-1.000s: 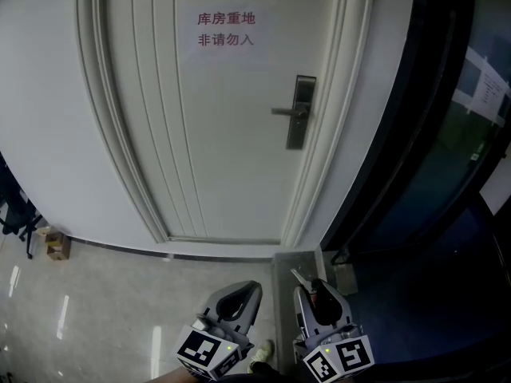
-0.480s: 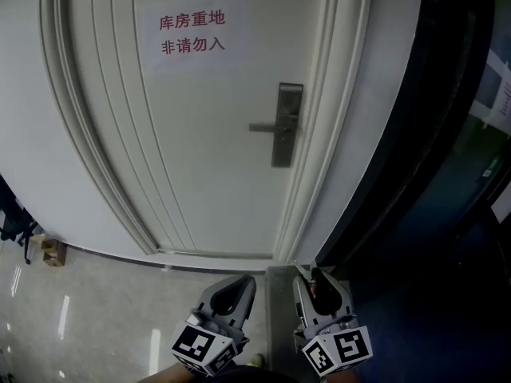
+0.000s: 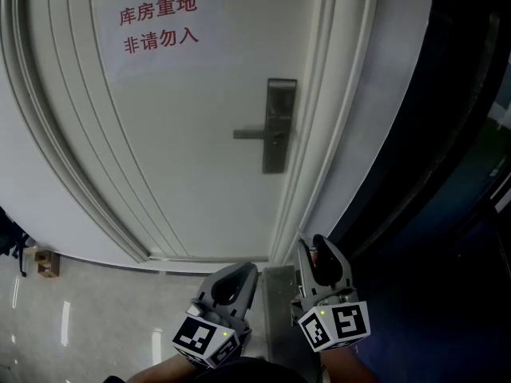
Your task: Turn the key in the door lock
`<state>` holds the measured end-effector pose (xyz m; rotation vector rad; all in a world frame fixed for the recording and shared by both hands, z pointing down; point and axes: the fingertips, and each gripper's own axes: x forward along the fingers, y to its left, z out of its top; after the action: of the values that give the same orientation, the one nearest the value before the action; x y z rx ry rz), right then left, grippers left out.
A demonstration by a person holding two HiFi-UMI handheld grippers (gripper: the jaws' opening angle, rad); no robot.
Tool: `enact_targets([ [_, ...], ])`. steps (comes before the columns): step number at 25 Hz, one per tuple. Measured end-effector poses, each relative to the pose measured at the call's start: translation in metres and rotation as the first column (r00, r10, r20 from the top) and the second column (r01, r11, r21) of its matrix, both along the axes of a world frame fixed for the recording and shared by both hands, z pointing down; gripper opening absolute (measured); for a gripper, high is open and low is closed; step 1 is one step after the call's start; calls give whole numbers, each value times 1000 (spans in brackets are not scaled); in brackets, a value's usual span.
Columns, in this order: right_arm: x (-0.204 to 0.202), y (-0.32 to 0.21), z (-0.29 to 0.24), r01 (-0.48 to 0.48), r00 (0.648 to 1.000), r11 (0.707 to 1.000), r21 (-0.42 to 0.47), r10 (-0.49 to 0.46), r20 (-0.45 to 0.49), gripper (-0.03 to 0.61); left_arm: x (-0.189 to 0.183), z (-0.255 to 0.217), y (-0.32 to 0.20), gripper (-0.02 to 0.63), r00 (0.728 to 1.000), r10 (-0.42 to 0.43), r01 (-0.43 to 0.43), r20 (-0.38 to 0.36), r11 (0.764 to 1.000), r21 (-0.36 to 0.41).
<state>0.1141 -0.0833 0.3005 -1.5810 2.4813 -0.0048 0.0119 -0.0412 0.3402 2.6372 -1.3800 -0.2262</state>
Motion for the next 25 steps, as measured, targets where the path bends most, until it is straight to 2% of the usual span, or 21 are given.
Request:
enact_targets([
  [5, -11, -62, -2, -59, 998, 998, 27, 59, 0, 133, -7, -6, -55, 18, 999, 34, -34, 5, 999, 16],
  [14, -22, -167, 10, -154, 988, 985, 72, 155, -9, 133, -21, 7, -130, 18, 997, 72, -72, 12, 997, -32],
  [25, -38, -240, 29, -170, 985, 981, 94, 171, -4, 133, -44, 23, -178, 18, 996, 66, -63, 55, 997, -54],
])
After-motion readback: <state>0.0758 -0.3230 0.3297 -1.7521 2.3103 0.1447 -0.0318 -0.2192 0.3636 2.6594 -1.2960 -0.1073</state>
